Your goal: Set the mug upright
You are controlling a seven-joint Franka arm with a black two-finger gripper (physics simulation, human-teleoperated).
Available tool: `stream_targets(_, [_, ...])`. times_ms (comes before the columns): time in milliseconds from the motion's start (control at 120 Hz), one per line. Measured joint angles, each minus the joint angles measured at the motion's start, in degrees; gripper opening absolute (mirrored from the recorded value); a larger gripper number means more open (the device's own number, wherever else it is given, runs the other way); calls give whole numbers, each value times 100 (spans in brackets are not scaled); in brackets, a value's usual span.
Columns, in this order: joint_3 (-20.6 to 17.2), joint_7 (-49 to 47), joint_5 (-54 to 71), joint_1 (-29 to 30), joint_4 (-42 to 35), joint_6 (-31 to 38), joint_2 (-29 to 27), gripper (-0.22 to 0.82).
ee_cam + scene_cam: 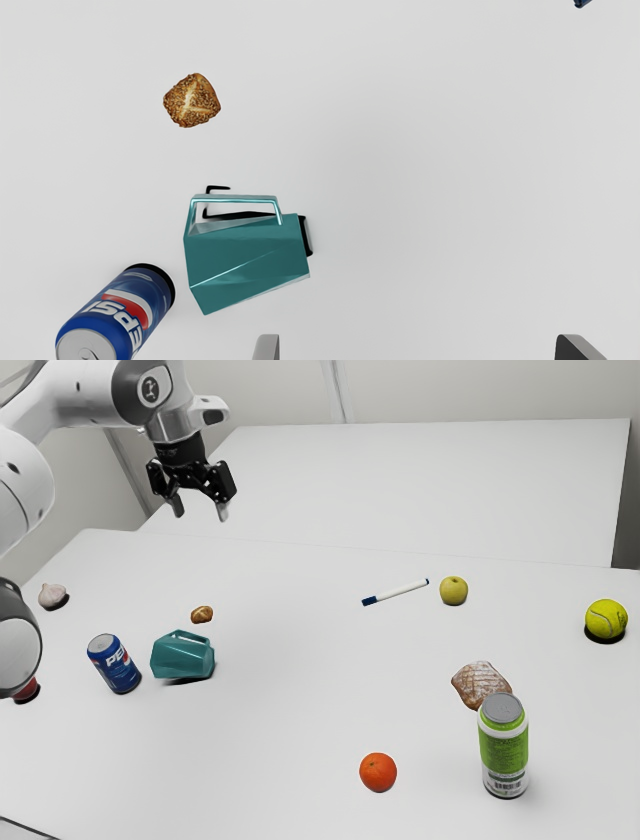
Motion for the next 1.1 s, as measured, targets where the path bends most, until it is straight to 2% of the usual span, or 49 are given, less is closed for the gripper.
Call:
stream_targets(275, [5, 1, -238, 58, -65, -49, 70, 60])
stream_targets(408, [172, -77, -460, 156, -1195, 108, -571, 60])
stream_targets(483, [353, -54, -560, 200, -1950, 316, -991, 60])
stream_targets(592, [654, 101, -813, 267, -2798, 700, -1305, 60])
stream_targets(683, [844, 320, -1071, 418, -3179, 1000, -1342, 60])
stream_targets(883, [936, 986, -1407, 787, -3625, 1486, -1314, 60])
stream_targets(1100, [974, 1890, -1870, 706, -4166, 1981, -1249, 60])
